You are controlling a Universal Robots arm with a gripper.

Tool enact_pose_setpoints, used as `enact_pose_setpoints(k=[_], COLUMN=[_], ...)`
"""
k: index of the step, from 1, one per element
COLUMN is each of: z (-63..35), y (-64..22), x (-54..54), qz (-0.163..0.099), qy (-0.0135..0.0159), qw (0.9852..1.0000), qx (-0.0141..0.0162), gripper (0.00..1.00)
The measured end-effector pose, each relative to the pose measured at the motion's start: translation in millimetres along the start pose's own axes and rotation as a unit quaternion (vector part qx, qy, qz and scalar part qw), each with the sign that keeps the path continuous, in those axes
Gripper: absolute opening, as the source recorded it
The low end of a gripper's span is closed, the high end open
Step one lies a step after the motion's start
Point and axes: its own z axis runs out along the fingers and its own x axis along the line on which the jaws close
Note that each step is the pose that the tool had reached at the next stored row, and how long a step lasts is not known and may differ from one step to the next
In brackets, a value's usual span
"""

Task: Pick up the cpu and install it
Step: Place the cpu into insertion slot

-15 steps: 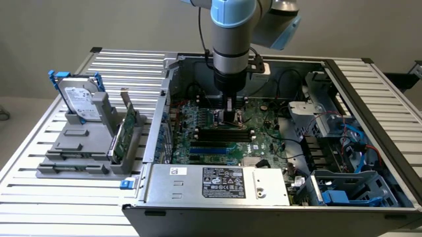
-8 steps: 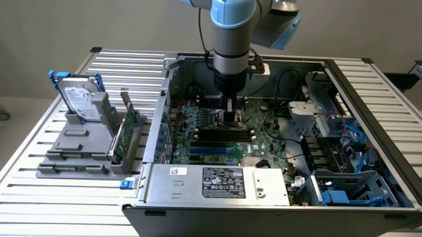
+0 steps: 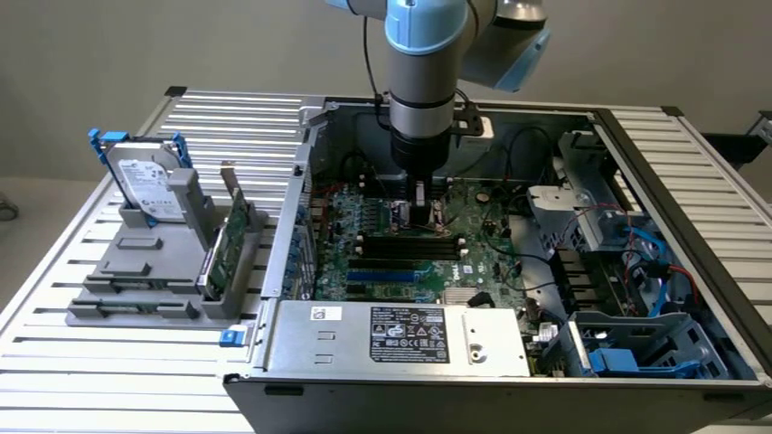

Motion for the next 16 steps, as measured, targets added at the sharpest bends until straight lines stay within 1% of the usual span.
enact_pose_setpoints(k=[5, 16], z=[0.5, 0.9], y=[-0.1, -0.1], x=[0.3, 2.2], qz=[-0.002, -0.005], qy=[-0.0006, -0.0069], qw=[1.0, 1.0], qx=[-0.0001, -0.0001], gripper=[0.55, 0.55])
